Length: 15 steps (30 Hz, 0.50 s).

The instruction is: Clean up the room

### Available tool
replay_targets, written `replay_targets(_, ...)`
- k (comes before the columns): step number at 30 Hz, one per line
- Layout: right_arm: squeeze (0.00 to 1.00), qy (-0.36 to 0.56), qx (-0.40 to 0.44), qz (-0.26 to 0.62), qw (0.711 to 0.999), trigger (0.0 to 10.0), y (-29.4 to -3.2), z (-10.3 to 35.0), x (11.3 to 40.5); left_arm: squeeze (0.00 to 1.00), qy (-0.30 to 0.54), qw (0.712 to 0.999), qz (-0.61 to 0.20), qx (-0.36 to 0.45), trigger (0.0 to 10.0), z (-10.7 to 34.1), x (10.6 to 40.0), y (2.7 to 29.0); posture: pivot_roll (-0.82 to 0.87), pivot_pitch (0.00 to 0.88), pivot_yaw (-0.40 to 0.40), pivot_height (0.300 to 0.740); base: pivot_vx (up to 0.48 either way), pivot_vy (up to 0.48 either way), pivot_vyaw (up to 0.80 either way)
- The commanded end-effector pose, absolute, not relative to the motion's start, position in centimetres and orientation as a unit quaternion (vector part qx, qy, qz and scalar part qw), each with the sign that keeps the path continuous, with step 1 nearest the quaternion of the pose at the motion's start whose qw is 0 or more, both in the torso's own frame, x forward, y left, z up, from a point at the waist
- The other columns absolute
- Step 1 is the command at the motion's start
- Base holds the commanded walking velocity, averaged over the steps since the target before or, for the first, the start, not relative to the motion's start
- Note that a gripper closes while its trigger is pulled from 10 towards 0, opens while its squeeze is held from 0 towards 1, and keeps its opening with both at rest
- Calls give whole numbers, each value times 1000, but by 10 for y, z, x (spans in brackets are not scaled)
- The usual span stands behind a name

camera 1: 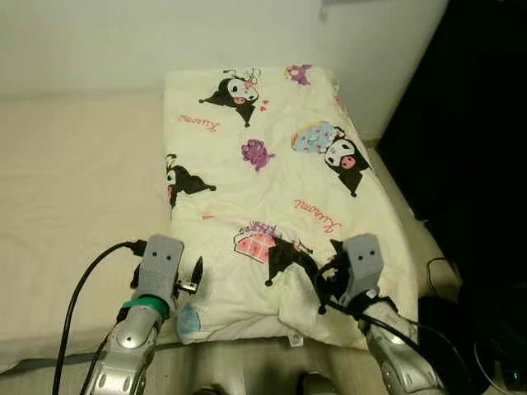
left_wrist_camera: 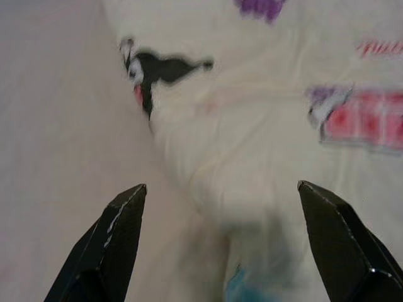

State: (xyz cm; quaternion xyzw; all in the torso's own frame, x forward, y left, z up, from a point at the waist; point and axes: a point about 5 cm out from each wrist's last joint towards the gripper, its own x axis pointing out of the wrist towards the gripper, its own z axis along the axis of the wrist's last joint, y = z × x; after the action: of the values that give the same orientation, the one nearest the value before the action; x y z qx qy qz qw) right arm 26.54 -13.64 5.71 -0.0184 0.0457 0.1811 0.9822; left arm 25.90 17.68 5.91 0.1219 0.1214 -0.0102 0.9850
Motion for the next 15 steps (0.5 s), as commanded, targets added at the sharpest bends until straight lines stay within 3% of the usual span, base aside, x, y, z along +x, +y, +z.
replay_targets(1,0,69,-19,176,982,10000,-135,42,257,0,143,980,-11,139,10000,44,256,176,-76,102,20,740,0,0,0)
replay_targets(6,0,76,-24,152,985,10000,-137,33,253,0,178,962,-33,205,10000,20,258,169,-83,116,24,740,0,0,0)
replay_targets(15,0,39,-22,137,990,10000,-135,49,269,0,172,952,-80,242,10000,13,277,140,-103,156,44,740,0,0,0)
